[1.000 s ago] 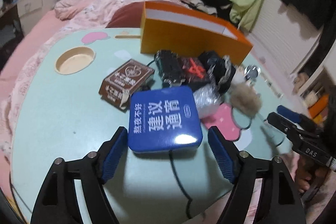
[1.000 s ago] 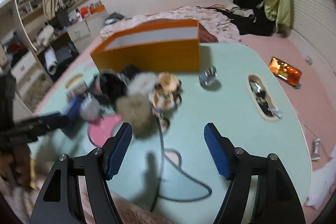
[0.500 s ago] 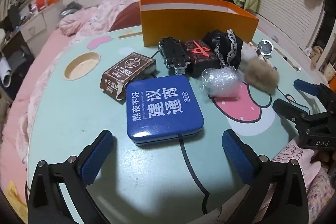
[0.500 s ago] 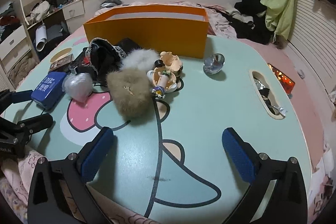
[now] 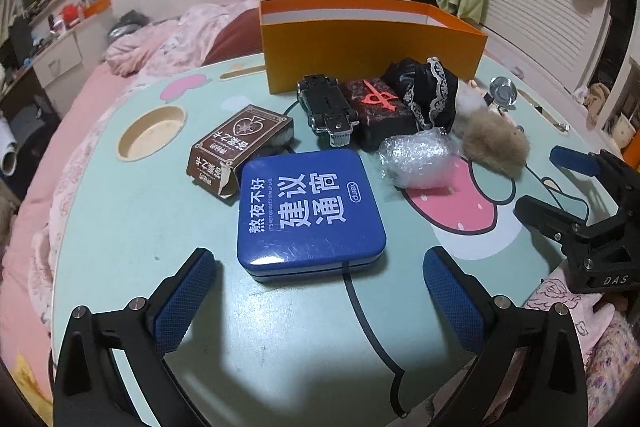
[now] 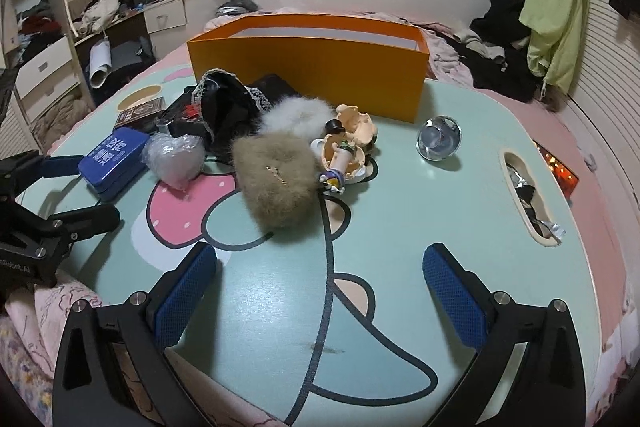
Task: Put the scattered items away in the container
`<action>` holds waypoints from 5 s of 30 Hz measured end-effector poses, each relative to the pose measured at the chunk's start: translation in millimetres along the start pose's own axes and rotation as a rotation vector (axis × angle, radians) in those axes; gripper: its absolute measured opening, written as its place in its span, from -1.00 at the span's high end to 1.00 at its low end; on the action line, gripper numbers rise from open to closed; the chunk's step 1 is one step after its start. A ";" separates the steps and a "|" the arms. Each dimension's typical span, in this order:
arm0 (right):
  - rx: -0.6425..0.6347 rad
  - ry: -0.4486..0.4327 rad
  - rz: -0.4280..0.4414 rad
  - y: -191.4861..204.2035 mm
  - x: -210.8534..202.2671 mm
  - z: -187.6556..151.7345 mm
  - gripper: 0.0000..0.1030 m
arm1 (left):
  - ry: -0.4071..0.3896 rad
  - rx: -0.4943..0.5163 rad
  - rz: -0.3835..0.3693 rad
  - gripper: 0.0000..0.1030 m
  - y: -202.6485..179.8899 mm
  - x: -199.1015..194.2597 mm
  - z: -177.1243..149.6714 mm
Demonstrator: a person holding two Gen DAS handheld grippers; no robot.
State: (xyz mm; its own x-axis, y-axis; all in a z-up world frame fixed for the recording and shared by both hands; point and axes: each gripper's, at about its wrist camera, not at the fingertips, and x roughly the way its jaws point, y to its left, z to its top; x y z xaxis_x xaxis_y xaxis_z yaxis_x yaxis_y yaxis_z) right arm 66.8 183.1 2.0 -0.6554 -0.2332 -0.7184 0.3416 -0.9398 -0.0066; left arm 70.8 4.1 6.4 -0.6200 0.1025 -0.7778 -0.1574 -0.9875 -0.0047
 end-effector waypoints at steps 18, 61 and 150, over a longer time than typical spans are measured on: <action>-0.019 -0.015 0.033 0.2 -1.3 1.8 -0.99 | -0.087 0.065 -0.047 -1.00 1.0 -2.2 -7.0; -0.025 -0.021 0.039 -1.3 -1.7 1.3 -0.99 | -0.102 0.071 -0.052 -1.00 1.6 -1.8 -9.7; -0.031 -0.027 0.048 2.6 -4.2 -0.9 -0.99 | -0.067 0.025 -0.057 -0.29 5.4 12.3 21.7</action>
State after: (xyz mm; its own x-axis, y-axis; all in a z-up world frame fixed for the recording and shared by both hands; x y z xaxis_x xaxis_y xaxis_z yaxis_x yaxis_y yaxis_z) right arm 71.0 181.8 4.4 -0.6556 -0.2845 -0.6995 0.3933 -0.9194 0.0054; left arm 45.6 2.6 10.4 -0.6596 0.1667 -0.7329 -0.2121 -0.9768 -0.0312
